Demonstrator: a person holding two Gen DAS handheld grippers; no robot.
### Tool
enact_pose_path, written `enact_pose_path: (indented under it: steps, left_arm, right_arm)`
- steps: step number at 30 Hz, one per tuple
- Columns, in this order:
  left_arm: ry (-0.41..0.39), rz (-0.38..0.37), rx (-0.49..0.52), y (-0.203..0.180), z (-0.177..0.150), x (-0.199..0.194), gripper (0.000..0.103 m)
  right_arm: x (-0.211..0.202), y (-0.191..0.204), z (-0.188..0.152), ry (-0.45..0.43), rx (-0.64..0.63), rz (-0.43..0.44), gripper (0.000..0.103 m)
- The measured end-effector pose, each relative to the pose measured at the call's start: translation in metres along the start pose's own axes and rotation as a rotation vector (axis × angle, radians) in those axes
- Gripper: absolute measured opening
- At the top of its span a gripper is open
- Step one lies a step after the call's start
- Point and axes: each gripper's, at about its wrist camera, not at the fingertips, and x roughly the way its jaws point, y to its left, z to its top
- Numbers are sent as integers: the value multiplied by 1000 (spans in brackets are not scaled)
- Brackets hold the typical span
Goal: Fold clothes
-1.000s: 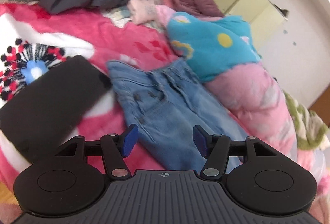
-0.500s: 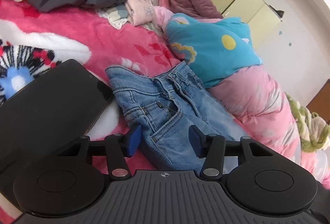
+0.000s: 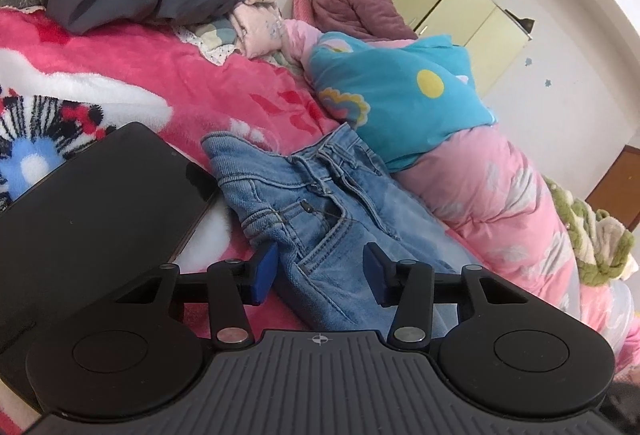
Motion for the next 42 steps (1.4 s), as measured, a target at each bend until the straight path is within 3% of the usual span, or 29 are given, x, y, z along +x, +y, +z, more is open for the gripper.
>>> enact_pose_path:
  steps: [10,16,17,19,21,26,32,36,42]
  left_arm:
    - [-11,37,27,-1,-2,0,41]
    - [-13,105,59,-6,-4,3,27]
    - [-11,111,57,-6,-4,3,27]
    - [-2,124,43,-7,-2,1,30]
    - [8,136,28,-7,0,0,38]
    - [44,160,24,-16,7,16,44]
    - [64,173,-25,-18,16,36,44]
    - [38,150,-6,-18,10,24,44]
    - [24,161,-114,-3,2,7,43]
  right_arm:
    - [7,41,-45,-8,1,-41,10]
    - [-21,49,-41,-166,-40,-171,13]
    - [-24,52,-41,-191,-60,-202,14]
    - [-25,58,-41,-221,-108,-252,37]
    - [-23,65,-43,-242,-160,-291,45]
    - [-5,72,-48,-229,-253,-322,45]
    - [0,64,-49,-239,-217,-292,45]
    - [-4,60,-49,-262,-205,-294,45]
    - [-5,48,-51,-276,-155,-287,45]
